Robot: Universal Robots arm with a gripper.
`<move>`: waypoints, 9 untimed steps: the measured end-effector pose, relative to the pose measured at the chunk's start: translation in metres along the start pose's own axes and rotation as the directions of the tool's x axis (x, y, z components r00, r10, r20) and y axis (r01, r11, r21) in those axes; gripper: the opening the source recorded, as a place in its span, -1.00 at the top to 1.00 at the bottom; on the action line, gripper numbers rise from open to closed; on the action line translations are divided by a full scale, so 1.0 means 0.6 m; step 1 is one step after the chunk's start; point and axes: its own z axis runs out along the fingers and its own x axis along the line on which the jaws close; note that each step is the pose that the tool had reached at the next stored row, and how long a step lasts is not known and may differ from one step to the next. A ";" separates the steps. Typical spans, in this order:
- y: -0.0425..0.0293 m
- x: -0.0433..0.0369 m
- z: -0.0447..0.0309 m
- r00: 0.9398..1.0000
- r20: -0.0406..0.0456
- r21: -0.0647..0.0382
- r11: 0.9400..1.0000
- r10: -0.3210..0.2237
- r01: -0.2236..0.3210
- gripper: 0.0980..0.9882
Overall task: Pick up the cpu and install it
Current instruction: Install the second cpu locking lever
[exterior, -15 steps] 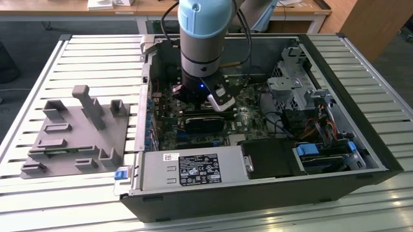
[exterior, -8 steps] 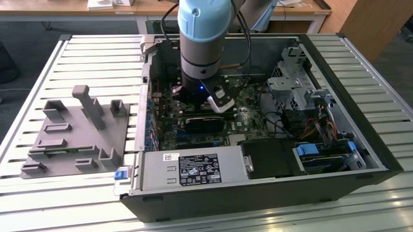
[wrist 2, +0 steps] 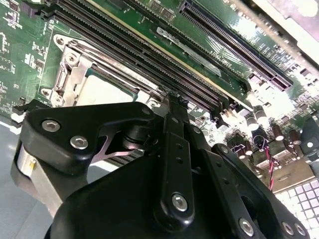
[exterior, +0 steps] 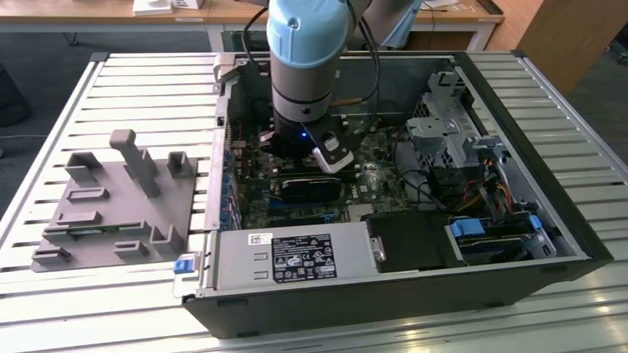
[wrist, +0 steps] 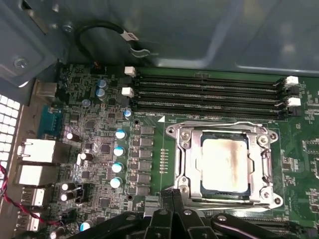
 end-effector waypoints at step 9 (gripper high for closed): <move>-0.002 0.001 0.008 1.000 0.000 -0.005 1.000 0.000 0.000 0.98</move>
